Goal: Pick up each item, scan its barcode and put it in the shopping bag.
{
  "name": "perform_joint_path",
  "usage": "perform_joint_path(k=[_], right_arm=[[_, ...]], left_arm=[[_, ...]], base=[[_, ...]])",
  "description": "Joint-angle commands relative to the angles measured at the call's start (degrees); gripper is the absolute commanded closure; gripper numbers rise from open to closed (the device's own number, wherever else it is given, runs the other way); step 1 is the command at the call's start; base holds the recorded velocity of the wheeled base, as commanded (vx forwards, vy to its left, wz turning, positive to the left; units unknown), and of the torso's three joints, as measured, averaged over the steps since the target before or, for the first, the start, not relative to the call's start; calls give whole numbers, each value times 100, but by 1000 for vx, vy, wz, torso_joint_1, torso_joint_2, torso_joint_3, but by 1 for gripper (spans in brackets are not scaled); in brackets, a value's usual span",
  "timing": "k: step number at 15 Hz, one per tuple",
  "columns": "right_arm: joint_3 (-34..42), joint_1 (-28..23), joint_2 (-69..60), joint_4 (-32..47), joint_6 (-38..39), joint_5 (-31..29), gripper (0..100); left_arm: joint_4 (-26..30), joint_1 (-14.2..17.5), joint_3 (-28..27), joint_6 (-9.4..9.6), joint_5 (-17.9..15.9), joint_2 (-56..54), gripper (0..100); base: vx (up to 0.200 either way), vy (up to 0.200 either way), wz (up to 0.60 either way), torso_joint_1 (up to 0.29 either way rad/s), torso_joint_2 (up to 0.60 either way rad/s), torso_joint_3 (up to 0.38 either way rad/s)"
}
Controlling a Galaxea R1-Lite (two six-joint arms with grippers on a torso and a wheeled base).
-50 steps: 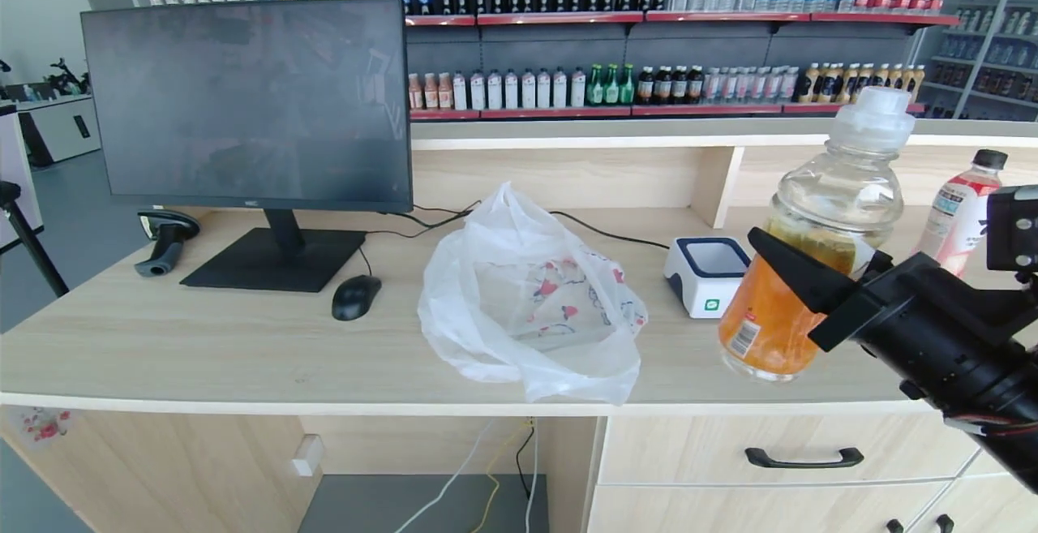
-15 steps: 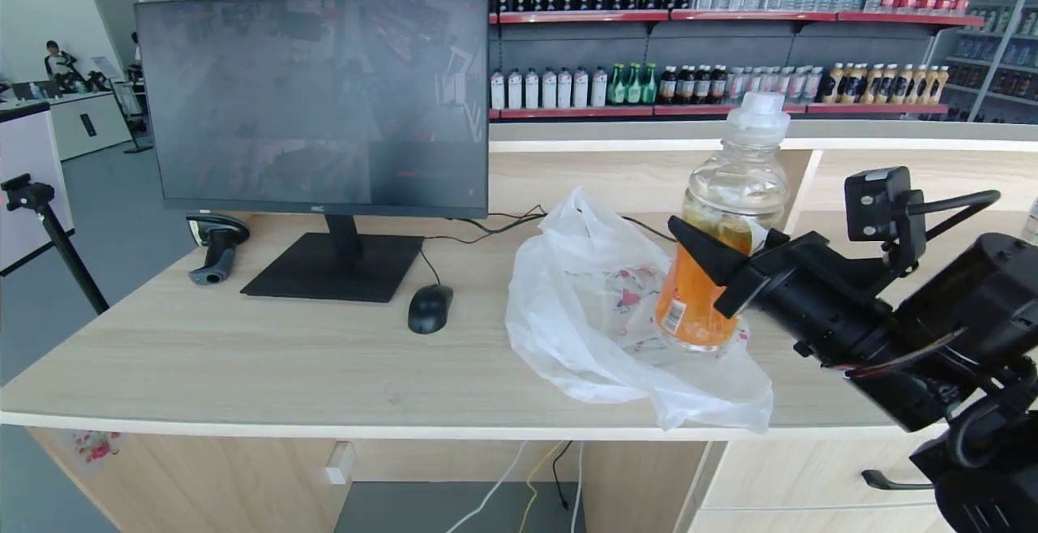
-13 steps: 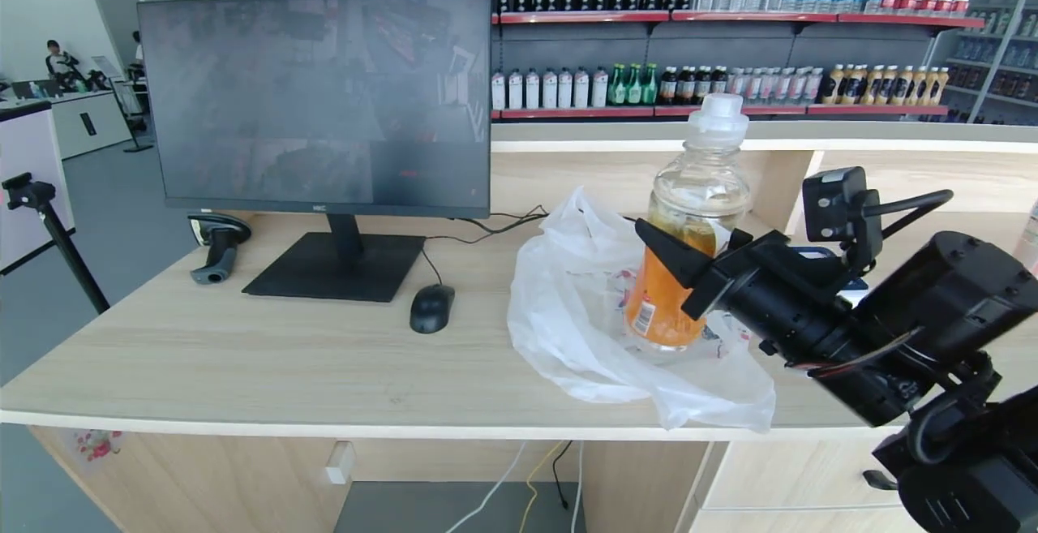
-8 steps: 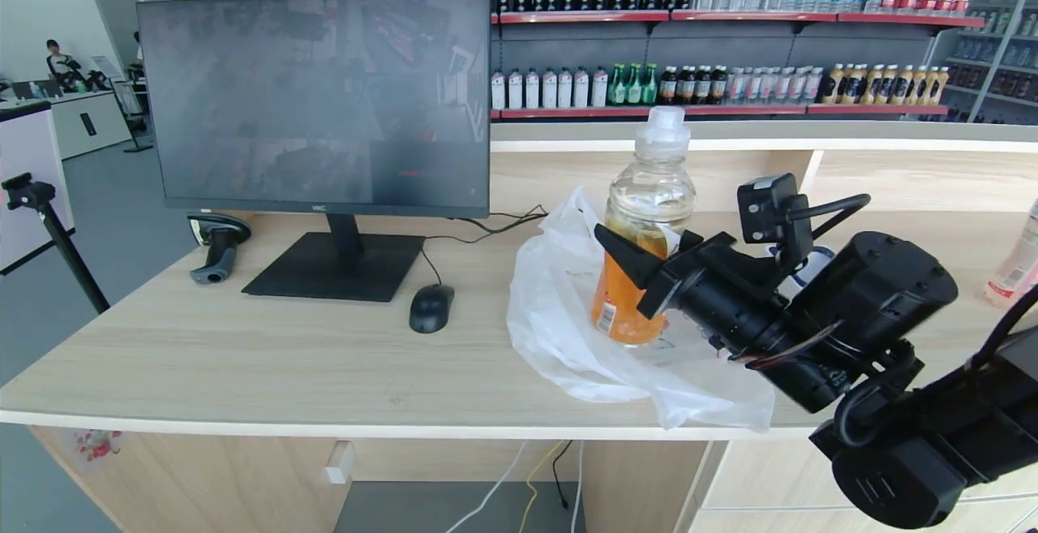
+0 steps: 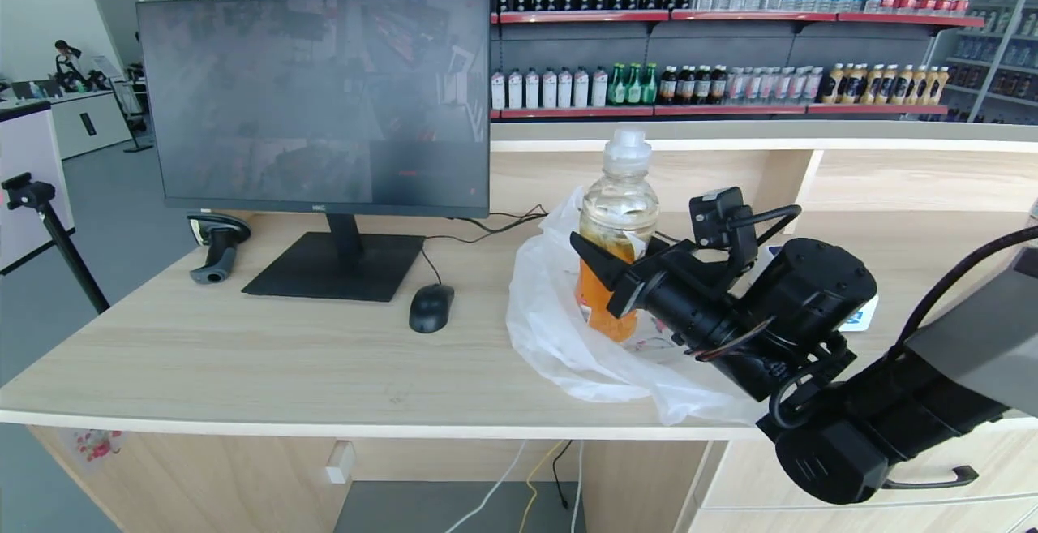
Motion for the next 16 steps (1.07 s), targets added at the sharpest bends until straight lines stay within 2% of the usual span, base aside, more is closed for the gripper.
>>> perform_joint_path(k=[1, 8, 16], right_arm=[[-197, 3, 195, -6, 2, -3, 100], [-276, -67, 371, -6, 2, 14, 100], [6, -85, 354, -6, 2, -3, 100]], left_arm=[[-1, -1, 0, 2, 1, 0, 0], [-10, -1, 0, -7, 1, 0, 0], [-10, -1, 0, -7, 1, 0, 0]], base=[[0, 0, 0, 0, 0, 0], [0, 0, 0, 0, 0, 0], [0, 0, 0, 0, 0, 0]])
